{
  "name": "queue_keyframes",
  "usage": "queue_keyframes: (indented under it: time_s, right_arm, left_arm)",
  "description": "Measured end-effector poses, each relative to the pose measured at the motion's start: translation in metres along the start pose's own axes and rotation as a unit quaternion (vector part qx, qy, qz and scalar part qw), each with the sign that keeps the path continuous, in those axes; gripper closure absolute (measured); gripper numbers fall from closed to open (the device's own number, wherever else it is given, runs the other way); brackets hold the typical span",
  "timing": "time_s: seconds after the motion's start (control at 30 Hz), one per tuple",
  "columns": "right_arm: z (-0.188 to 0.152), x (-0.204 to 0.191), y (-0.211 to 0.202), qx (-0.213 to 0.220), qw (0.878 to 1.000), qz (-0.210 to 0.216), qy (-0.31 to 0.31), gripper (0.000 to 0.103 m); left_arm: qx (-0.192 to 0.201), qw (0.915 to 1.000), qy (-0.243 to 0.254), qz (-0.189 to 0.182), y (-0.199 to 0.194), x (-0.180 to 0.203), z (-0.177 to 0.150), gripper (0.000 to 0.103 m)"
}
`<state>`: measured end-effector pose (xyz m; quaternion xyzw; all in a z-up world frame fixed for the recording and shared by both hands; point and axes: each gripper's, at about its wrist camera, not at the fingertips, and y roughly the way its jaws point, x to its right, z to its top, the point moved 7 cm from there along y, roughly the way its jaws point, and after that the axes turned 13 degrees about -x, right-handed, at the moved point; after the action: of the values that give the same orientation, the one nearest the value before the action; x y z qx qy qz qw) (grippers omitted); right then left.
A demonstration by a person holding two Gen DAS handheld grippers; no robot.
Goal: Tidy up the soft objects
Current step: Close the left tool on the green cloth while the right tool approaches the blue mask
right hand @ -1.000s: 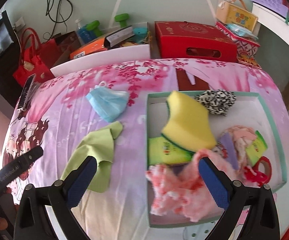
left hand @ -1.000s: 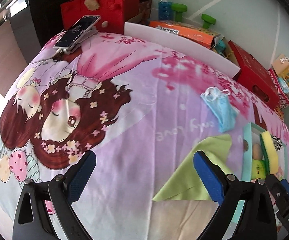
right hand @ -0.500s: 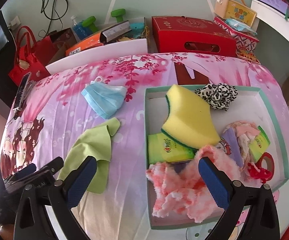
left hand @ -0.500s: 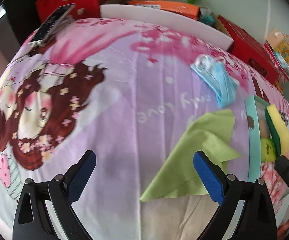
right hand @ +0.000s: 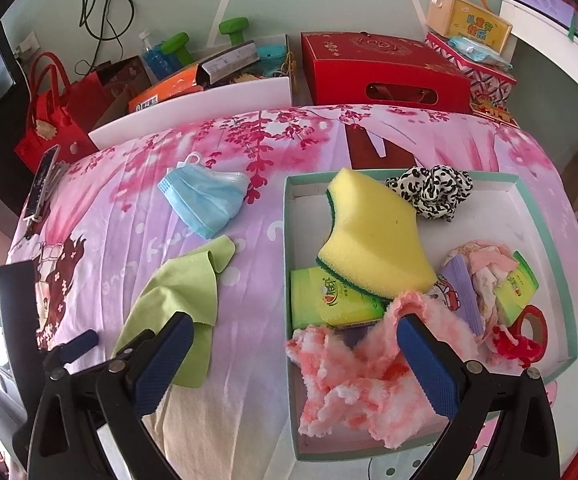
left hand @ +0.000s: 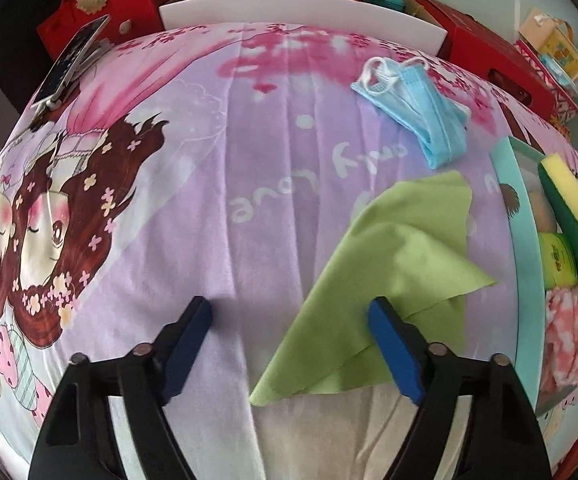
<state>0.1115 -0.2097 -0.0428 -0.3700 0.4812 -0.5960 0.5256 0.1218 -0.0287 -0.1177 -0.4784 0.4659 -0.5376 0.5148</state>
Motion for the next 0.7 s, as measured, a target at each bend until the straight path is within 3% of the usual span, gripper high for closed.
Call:
queue_keyframes:
  time_s: [0.33, 0.7]
  right_arm:
    - [0.008, -0.006, -0.011, 0.036, 0.999, 0.021, 0.002, 0.000]
    - [0.011, -0.012, -0.014, 0.058, 0.998, 0.013, -0.001, 0.000]
  left_arm:
    - [0.002, 0.9974, 0.022, -0.069, -0.006, 0.024, 0.005, 0.090]
    - [0.016, 0.9900, -0.006, -0.140, -0.015, 0.012, 0.012, 0.099]
